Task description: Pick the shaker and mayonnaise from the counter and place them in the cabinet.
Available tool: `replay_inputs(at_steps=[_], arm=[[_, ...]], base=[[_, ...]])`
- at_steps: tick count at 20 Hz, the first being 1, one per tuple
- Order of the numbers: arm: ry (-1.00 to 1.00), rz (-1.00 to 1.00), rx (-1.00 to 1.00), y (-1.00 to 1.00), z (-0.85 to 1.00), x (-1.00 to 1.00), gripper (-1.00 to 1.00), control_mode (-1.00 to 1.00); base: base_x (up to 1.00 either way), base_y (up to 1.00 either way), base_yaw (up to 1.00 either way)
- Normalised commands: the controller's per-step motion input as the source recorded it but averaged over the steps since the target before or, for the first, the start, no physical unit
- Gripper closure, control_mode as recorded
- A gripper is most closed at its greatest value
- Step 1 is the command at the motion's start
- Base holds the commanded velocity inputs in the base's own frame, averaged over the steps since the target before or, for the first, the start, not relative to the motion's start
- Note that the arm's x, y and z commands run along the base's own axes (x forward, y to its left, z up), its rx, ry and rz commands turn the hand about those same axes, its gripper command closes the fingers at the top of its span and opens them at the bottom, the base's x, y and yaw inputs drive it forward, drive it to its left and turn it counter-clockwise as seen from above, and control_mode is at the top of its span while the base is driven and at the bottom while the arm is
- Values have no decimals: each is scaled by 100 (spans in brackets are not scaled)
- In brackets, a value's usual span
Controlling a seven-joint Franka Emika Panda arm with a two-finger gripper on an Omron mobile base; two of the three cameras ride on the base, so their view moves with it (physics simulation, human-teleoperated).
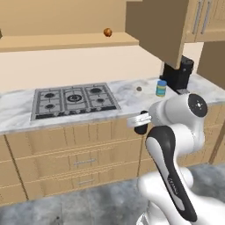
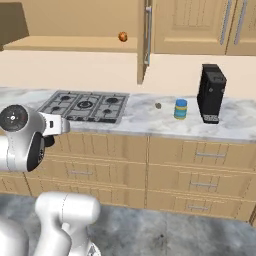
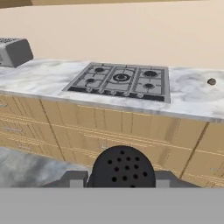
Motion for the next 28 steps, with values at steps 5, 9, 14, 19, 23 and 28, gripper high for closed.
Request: replay_inputs(at_steps=[5, 9, 14, 19, 23, 28], arm=[[0, 0, 0, 0, 0, 0, 100, 100], [0, 0, 0, 0, 0, 0, 100, 100], [0, 0, 0, 0, 0, 0, 100, 100], [0, 0, 0, 0, 0, 0, 100, 100], [0, 0, 0, 0, 0, 0, 100, 100], [0, 0, 0, 0, 0, 0, 100, 100]], base=[[12, 79, -8], [47, 51, -17], [71, 36, -16], [75, 13, -5], [64, 7, 0], [49, 15, 0]])
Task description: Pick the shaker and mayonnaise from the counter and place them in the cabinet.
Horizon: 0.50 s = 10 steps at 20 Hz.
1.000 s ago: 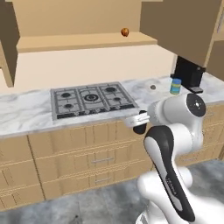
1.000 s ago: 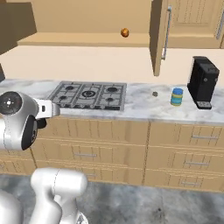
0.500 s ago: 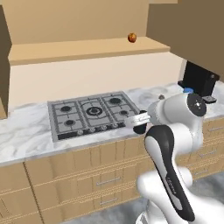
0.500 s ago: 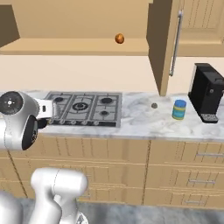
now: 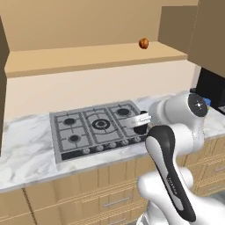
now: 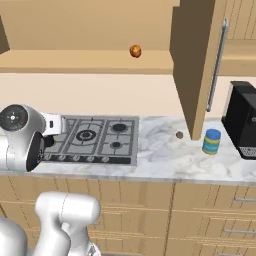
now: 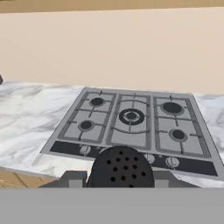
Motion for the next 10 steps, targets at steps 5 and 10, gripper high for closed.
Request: replay_inputs(at_steps=[5, 10], arm=[[0, 0, 0, 0, 0, 0, 100, 100], [0, 0, 0, 0, 0, 0, 100, 100]], base=[[37, 22, -2], [51, 31, -3]])
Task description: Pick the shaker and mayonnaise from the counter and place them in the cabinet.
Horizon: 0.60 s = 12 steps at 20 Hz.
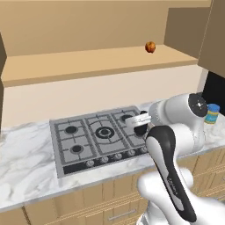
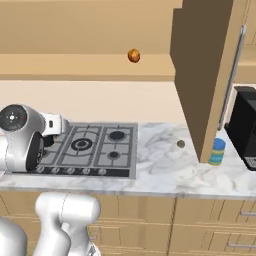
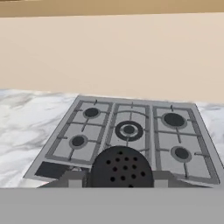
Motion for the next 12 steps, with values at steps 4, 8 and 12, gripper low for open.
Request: replay_inputs(at_steps=[4, 8, 12], arm=[[0, 0, 0, 0, 0, 0, 100, 100], [0, 0, 0, 0, 0, 0, 100, 100], [-2, -2, -1, 13, 39, 12, 100, -100]], base=[[83, 30, -2], [72, 27, -3], [18, 15, -2]])
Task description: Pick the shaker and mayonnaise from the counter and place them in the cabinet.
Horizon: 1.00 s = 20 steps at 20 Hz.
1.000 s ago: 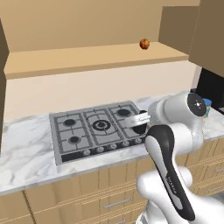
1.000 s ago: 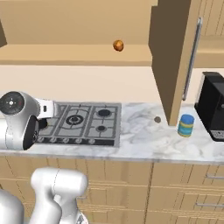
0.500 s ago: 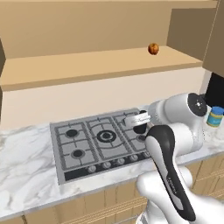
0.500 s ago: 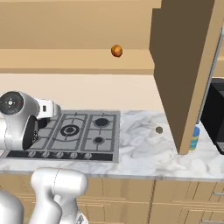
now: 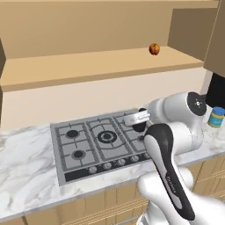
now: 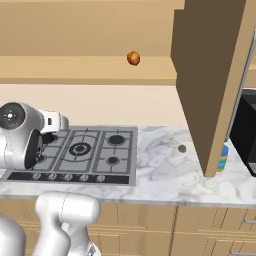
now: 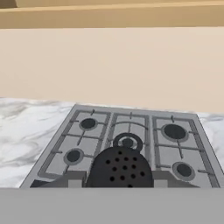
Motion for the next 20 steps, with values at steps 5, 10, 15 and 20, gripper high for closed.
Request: replay_inputs(at_steps=[5, 10, 15, 20], arm=[[-7, -5, -2, 21, 80, 20, 100, -100], [-5, -6, -2, 17, 77, 19, 100, -100], [-13, -2, 0, 0, 62, -3, 100, -100], [-24, 0, 0, -3, 46, -19, 100, -100]], base=[[0, 0, 0], [0, 0, 0], [0, 0, 0], [0, 0, 0]])
